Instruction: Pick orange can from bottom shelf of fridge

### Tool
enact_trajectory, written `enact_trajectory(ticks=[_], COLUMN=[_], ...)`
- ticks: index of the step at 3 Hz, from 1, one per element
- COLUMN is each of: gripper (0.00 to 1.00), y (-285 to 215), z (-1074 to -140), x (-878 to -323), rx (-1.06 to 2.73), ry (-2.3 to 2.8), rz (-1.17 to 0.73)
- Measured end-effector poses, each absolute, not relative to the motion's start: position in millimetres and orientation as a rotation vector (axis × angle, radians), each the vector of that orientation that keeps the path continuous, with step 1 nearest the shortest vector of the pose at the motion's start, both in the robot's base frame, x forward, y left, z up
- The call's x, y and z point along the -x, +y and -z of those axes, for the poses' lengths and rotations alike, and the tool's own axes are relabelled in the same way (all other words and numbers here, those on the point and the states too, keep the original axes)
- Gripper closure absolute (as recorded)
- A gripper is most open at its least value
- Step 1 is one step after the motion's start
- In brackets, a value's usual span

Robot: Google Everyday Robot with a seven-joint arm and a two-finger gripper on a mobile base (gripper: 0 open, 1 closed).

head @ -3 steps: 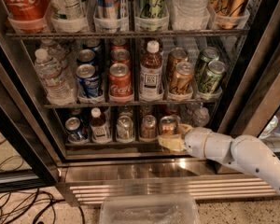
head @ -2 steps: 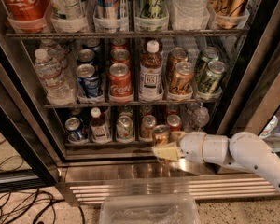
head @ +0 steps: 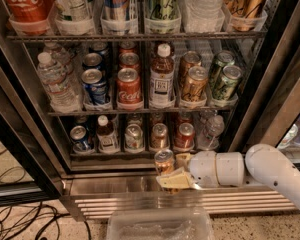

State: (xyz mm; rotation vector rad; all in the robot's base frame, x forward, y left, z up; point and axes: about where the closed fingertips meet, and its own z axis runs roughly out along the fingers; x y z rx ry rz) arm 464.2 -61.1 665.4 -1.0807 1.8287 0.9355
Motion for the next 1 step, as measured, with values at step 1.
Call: enact_trajectory(ticks=[1], gripper=[1.0], y=[-60.9], z=[-665.7], x=[-463.3], rx=[1.084], ry=[1.827], rz=[-0.937])
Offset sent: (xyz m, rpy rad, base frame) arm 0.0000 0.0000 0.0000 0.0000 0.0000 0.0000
